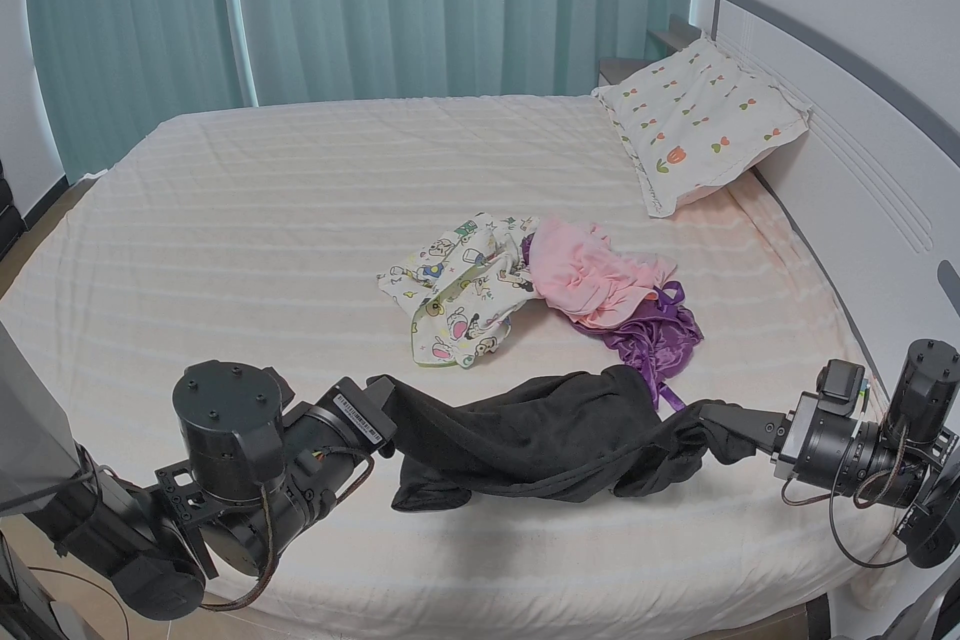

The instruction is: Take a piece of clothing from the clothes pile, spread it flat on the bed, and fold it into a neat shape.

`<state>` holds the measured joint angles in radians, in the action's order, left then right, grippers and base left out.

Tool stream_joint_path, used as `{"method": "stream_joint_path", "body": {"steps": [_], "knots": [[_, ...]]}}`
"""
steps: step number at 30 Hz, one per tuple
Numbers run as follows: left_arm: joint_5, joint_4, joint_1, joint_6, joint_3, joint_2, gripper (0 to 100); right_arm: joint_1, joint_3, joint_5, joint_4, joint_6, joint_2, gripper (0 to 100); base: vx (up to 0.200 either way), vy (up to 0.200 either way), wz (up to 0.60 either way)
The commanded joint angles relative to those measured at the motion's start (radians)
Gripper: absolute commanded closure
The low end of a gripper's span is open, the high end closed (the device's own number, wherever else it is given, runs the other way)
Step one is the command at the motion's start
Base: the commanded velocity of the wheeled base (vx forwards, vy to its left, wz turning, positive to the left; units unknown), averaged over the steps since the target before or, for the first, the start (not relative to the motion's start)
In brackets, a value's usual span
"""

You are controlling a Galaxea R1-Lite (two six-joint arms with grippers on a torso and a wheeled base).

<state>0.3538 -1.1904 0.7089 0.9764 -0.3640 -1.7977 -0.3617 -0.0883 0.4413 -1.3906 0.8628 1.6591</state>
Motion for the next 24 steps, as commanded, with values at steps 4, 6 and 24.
{"method": "stream_joint_path", "body": {"steps": [4,6,24], "knots": [[-0.001,0.0,0.0,0.001,-0.001,0.011,100,-0.059,0.001,-0.064,-0.051,-0.001,-0.006,100,0.0,0.2,0.0],[-0.001,0.0,0.0,0.001,-0.001,0.006,100,-0.062,-0.008,-0.069,-0.079,0.002,0.007,100,0.0,0.2,0.0],[-0.001,0.0,0.0,0.01,0.0,0.012,100,-0.088,0.001,-0.075,-0.13,0.001,0.022,100,0.0,0.2,0.0]]}}
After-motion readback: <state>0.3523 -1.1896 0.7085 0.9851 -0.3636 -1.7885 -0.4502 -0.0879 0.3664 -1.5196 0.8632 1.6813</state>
